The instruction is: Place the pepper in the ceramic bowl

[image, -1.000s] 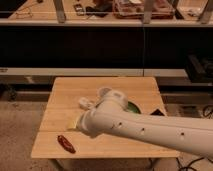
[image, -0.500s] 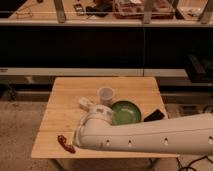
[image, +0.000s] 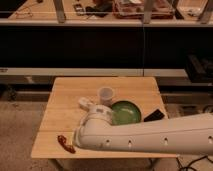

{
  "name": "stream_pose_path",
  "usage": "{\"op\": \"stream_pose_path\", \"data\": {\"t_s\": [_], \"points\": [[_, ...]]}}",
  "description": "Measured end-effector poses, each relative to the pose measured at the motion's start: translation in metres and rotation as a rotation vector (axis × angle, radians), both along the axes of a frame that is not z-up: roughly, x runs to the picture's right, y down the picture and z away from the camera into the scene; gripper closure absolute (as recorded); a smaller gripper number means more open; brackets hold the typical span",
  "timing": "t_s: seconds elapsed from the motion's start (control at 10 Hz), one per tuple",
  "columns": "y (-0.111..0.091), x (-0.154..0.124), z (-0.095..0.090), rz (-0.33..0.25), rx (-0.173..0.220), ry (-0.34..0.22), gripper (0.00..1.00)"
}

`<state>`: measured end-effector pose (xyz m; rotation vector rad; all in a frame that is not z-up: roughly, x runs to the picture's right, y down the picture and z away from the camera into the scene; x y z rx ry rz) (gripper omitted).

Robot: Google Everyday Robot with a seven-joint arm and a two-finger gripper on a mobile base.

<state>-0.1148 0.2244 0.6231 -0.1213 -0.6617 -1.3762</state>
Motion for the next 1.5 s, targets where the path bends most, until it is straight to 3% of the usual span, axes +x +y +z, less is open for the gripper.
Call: {"op": "stream_pose_path", "data": {"t_s": [0.3,0.5,0.9,1.5], "points": [[0.000,0.001,0.000,-0.002,0.000,0.003,0.35],[-0.005,0.002,0.013,-0.044,0.046,0.007,0.35],[-0.010,-0.014,0.056,-0.174,0.150,-0.081,0.35],[-0.008,-0.021,0.059,-0.187,0.173,-0.104,0.35]]}}
